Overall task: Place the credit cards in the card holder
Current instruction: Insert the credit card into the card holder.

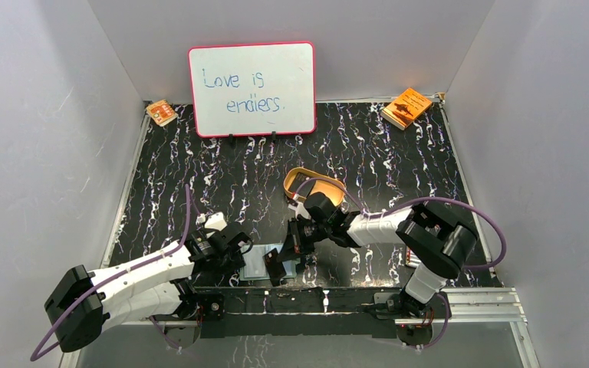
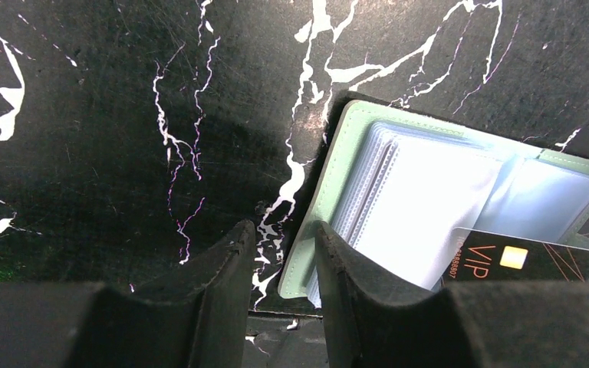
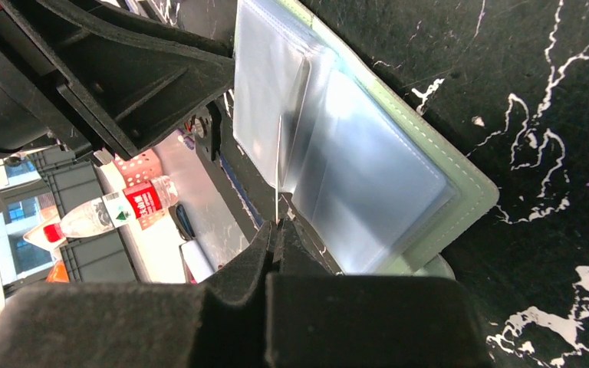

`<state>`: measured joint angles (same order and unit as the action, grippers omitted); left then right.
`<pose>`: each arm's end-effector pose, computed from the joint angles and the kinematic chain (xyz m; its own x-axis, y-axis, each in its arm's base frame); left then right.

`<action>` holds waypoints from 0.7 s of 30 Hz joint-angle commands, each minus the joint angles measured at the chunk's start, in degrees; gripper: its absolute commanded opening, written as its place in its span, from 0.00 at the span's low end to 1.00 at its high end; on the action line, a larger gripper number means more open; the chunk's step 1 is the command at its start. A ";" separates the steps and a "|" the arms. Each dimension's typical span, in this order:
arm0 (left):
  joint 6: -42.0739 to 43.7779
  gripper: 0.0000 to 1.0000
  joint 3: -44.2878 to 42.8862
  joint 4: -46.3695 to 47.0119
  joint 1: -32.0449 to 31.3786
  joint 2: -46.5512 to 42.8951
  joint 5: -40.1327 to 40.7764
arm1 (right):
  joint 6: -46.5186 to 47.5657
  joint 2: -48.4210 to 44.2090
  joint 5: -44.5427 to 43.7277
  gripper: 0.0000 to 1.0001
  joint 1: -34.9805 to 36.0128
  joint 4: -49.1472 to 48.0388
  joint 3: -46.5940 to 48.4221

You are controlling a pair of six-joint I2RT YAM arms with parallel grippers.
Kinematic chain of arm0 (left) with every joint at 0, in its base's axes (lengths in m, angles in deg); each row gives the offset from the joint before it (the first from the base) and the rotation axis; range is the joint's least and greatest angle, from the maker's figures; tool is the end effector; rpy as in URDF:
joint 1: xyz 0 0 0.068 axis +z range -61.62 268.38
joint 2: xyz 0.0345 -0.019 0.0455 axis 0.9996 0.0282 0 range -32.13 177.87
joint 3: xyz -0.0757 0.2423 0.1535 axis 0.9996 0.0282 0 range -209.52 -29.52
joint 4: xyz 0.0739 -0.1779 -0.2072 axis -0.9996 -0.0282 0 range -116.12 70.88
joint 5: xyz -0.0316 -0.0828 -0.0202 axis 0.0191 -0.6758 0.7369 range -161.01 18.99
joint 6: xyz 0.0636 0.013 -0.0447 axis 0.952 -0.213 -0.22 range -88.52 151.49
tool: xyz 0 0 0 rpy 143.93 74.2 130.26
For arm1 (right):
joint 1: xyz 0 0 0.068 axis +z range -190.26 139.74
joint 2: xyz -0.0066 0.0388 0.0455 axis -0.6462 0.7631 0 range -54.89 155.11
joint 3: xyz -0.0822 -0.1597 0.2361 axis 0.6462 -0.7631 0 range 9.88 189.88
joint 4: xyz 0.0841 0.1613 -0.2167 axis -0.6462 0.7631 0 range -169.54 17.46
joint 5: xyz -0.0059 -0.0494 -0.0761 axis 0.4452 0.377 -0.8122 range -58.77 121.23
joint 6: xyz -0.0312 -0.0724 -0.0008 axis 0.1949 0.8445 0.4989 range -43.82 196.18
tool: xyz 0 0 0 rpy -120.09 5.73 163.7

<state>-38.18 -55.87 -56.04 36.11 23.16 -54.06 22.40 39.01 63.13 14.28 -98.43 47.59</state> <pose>0.1232 -0.1269 0.1471 -0.8351 -0.3864 -0.3915 -0.2860 0.9130 -0.2910 0.1700 0.3002 0.1326 -0.9624 -0.1703 -0.2117 -0.2690 0.4869 0.8310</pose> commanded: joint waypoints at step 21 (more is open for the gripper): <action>-0.02 0.30 2.78 1.26 0.23 -1.91 -2.71 | -8.71 3.85 -6.49 0.00 0.38 -10.05 -2.08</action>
<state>-37.97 -54.82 -54.21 36.16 21.69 -55.08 16.04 42.82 59.77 14.28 -105.45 46.61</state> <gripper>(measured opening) 0.306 0.011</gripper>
